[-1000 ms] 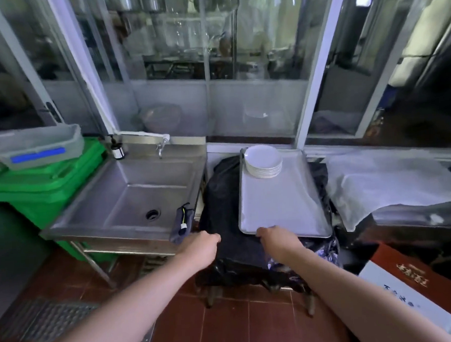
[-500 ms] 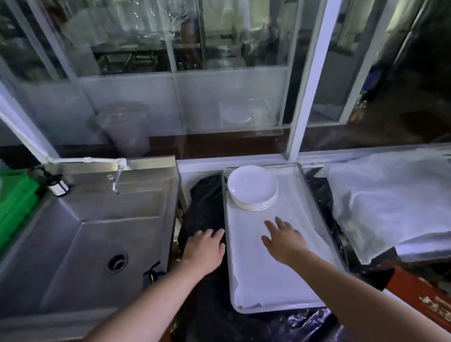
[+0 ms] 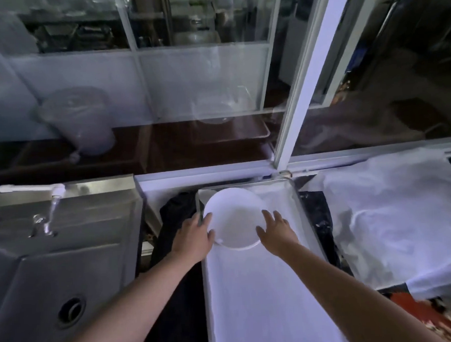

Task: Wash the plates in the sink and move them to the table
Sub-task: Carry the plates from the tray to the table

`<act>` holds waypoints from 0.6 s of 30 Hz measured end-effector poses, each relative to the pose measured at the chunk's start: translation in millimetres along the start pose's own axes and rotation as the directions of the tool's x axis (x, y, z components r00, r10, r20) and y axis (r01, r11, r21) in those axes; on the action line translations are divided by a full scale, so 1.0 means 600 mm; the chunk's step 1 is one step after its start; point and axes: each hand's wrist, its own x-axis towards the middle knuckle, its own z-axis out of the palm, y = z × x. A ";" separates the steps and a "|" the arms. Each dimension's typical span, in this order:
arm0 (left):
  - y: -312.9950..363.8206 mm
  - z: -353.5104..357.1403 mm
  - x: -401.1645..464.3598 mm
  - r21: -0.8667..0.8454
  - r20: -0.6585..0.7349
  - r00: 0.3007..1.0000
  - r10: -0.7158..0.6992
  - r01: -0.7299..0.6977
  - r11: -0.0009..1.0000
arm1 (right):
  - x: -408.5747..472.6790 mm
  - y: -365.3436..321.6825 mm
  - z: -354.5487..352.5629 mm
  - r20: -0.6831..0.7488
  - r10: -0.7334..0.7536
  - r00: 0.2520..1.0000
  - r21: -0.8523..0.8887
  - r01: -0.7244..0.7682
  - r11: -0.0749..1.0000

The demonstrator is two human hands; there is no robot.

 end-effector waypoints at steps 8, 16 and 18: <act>0.019 0.012 0.130 -0.794 0.389 0.840 -0.379 0.514 0.325 | 0.126 0.005 -0.003 0.272 0.283 0.920 0.754 -0.386 0.531; 0.037 -0.038 0.138 -0.800 0.565 0.771 -0.295 0.599 0.032 | 0.162 0.020 -0.018 0.493 0.262 0.830 0.813 -0.547 0.199; 0.043 -0.045 0.136 -0.795 0.577 0.768 -0.278 0.606 0.024 | 0.163 0.019 -0.022 0.507 0.263 0.821 0.809 -0.558 0.183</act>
